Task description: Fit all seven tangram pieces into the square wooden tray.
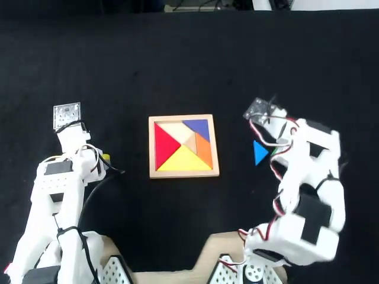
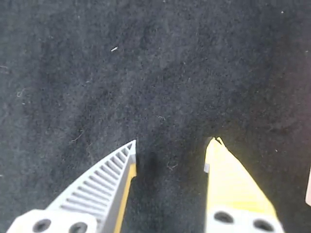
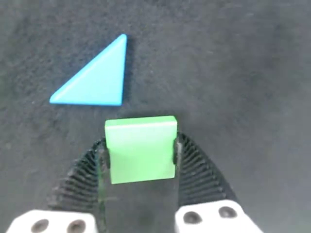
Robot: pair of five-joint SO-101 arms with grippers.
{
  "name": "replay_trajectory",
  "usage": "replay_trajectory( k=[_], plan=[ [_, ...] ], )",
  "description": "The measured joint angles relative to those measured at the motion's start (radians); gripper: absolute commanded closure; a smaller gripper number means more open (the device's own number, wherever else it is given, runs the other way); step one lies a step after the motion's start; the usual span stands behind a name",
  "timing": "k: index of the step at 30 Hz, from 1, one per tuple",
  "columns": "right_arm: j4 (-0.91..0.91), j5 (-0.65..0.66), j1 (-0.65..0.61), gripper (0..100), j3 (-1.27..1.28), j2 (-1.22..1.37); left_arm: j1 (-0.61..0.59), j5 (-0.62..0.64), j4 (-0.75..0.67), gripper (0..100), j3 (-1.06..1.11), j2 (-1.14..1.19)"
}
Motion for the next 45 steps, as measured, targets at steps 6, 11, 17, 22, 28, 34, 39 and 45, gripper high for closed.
replay_trajectory(
  k=[6, 11, 17, 22, 28, 34, 39, 45],
  plan=[
    [0.19, -0.184, -0.121, 98.5, -0.081, -0.239, 0.0, 0.0, 0.0, 77, 0.0, 0.0],
    [0.267, -0.474, -0.4, 98.5, -0.109, -0.298, 0.0, 0.0, 0.0, 77, 0.0, 0.0],
    [0.272, -0.824, -0.663, 98.5, -0.273, -0.161, 0.0, 0.0, 0.0, 77, 0.0, 0.0],
    [0.281, -0.872, -0.73, 98.8, -0.434, 0.081, 0.0, 0.0, 0.0, 77, 0.006, 0.0],
    [0.281, -1.002, -0.749, 98.8, -0.601, 0.321, 0.0, 0.0, 0.0, 77, 0.006, 0.0],
    [0.302, -0.999, -0.804, 98.8, -0.674, 0.384, 0.0, 0.0, 0.0, 77, 0.006, 0.0],
    [0.269, -0.97, -0.802, 98.8, -0.675, 0.427, 0.0, 0.0, 0.0, 77, 0.006, 0.0],
    [0.249, -0.873, -0.801, 98.8, -0.675, 0.483, 0.0, 0.0, 0.0, 77, 0.006, 0.0]
  ],
)
